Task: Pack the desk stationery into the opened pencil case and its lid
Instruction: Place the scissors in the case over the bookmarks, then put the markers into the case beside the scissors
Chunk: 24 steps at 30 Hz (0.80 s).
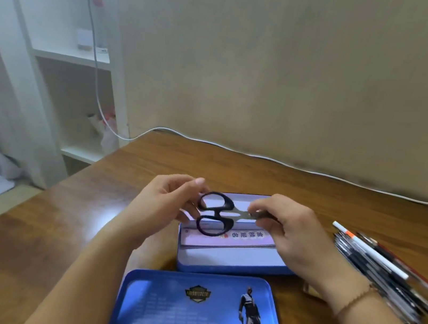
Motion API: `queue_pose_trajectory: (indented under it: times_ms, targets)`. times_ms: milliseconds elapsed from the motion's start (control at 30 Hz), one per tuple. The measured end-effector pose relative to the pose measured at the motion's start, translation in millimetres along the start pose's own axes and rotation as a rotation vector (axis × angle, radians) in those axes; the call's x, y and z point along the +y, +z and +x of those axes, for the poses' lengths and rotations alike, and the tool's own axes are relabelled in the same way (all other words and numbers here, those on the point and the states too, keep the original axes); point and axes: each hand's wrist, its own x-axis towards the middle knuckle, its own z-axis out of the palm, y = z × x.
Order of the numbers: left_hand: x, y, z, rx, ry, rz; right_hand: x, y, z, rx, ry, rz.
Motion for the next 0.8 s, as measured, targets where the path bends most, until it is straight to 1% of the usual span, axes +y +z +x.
queue_pose_trajectory:
  times_ms: [33, 67, 133, 200, 267, 367, 567, 600, 700, 733, 800]
  targets:
    - [-2.7, -2.3, 0.7, 0.013, 0.016, 0.108, 4.4, 0.3, -0.4, -0.054, 0.039, -0.01]
    - [-4.5, -3.9, 0.2, -0.028, 0.02, 0.23, 7.8, 1.2, -1.0, -0.11, 0.065, -0.028]
    - [-6.9, -3.2, -3.0, -0.211, -0.01, 0.414, 10.0, 5.0, -1.7, -0.223, 0.08, -0.08]
    - [-10.4, 1.6, -5.0, -0.373, -0.029, 0.524, 6.1, 9.9, -2.0, -0.312, 0.061, -0.129]
    - [-15.7, 5.6, -4.8, -0.457, -0.012, 0.611, 1.1, 14.2, -1.0, -0.343, 0.041, -0.133]
    - [-22.3, 6.4, -1.7, -0.469, 0.013, 0.709, -1.2, 21.8, -0.6, -0.34, 0.012, -0.151]
    - [-21.3, 9.1, -0.5, -0.453, 0.082, 0.821, -2.5, 22.2, -1.7, -0.295, 0.052, -0.176]
    - [-21.6, 8.5, -0.1, -0.451, 0.086, 0.824, -1.7, 15.7, -0.2, -0.263, 0.08, -0.158]
    - [-24.4, 6.5, 1.7, -0.467, 0.109, 0.81, 8.2, -27.8, 5.7, -0.131, 0.286, -0.094]
    - [-26.1, 6.1, 2.1, -0.47, 0.122, 0.806, 12.5, -48.7, 5.3, -0.137, 0.371, -0.112]
    - [-28.8, 5.4, 2.5, -0.464, 0.148, 0.798, 22.7, -90.9, -2.1, -0.232, 0.529, -0.22]
